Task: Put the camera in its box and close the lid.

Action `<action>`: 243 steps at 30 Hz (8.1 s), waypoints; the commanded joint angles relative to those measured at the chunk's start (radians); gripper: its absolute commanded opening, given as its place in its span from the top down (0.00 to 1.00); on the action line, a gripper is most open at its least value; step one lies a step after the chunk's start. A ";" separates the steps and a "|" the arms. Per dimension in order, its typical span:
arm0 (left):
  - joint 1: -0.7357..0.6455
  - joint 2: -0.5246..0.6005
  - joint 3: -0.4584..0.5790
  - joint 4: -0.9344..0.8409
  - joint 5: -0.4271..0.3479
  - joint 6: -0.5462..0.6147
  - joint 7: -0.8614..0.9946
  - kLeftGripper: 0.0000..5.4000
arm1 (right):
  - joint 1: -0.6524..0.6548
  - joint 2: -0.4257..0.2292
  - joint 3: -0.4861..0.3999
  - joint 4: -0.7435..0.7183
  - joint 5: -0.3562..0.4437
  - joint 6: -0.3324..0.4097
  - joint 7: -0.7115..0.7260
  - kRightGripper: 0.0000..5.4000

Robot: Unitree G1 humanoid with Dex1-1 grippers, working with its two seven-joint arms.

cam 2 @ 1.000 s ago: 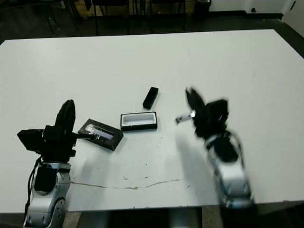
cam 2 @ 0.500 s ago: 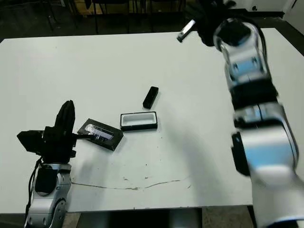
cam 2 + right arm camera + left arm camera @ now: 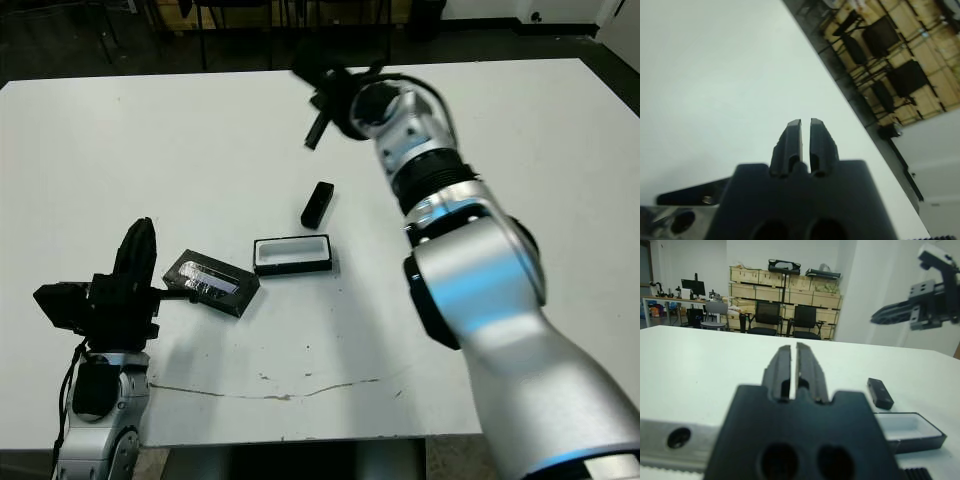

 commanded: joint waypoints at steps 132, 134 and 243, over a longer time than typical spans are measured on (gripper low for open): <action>0.024 -0.012 -0.021 0.013 0.017 -0.006 0.031 1.00 | 0.189 -0.174 0.013 -0.021 -0.010 -0.061 0.510 1.00; 0.025 -0.010 -0.018 0.015 0.013 -0.010 0.027 1.00 | 0.174 -0.190 -0.057 -0.040 0.072 -0.047 0.580 1.00; 0.023 -0.001 0.008 0.022 0.006 -0.003 -0.003 1.00 | 0.392 -0.144 -0.244 0.017 0.223 0.046 0.166 0.33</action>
